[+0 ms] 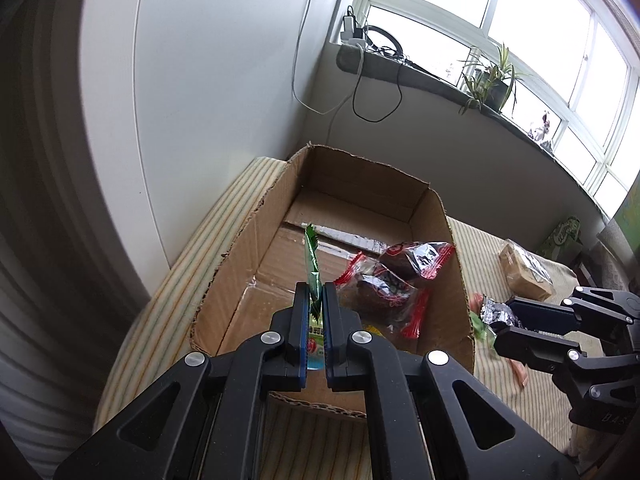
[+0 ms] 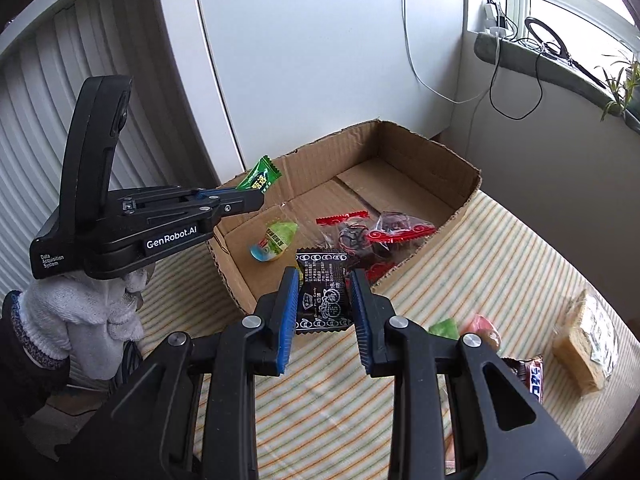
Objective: Organize snacks
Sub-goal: 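Carry the green candy and black sweet over the cardboard box with both tools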
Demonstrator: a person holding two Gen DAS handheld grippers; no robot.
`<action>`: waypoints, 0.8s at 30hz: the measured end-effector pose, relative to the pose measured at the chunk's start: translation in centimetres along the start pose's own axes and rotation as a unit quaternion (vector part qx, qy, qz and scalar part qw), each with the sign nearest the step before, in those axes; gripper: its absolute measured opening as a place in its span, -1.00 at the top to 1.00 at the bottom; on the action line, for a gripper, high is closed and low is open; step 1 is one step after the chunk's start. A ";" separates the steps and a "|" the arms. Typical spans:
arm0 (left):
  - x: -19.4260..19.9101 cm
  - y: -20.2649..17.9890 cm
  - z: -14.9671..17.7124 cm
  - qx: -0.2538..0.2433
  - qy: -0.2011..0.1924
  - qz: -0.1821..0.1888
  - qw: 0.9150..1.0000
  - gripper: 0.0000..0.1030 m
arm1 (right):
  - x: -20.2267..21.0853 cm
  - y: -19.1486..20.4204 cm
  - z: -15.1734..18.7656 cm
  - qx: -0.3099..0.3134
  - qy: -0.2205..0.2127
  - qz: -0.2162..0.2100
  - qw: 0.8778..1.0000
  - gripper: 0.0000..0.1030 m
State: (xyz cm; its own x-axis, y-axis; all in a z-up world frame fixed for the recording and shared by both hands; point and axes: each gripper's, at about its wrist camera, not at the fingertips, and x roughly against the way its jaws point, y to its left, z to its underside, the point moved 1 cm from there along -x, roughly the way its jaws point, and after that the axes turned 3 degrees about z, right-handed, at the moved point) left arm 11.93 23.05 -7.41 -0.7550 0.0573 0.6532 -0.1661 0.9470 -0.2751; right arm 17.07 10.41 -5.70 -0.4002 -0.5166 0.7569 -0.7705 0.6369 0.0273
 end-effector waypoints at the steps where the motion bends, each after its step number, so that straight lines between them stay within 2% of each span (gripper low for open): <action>1: -0.1 0.2 -0.1 0.003 0.001 0.000 1.000 0.91 | -0.4 0.1 0.0 0.001 0.002 -0.001 1.000 0.48; 9: -0.8 0.9 -0.4 0.003 0.007 0.002 1.000 0.91 | -2.3 0.8 -0.3 0.001 0.014 -0.008 1.000 0.47; 22: -0.8 0.3 -0.5 -0.002 0.008 0.007 1.000 0.89 | -2.7 0.9 -0.5 -0.002 0.017 -0.011 1.000 0.45; 23: -0.8 0.2 -0.6 -0.002 0.009 0.005 1.000 0.79 | -2.6 0.9 -0.5 -0.003 0.016 -0.010 1.000 0.38; 24: -0.8 0.3 -0.6 0.000 0.009 0.003 1.000 0.59 | -2.5 0.8 -0.5 -0.005 0.014 -0.009 1.000 0.22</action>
State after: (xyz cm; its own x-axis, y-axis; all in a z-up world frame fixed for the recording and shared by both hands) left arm 12.88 23.45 -7.61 -0.7446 0.0694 0.6639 -0.1605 0.9468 -0.2789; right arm 17.71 12.48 -7.25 -0.3717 -0.5120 0.7744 -0.7728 0.6328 0.0475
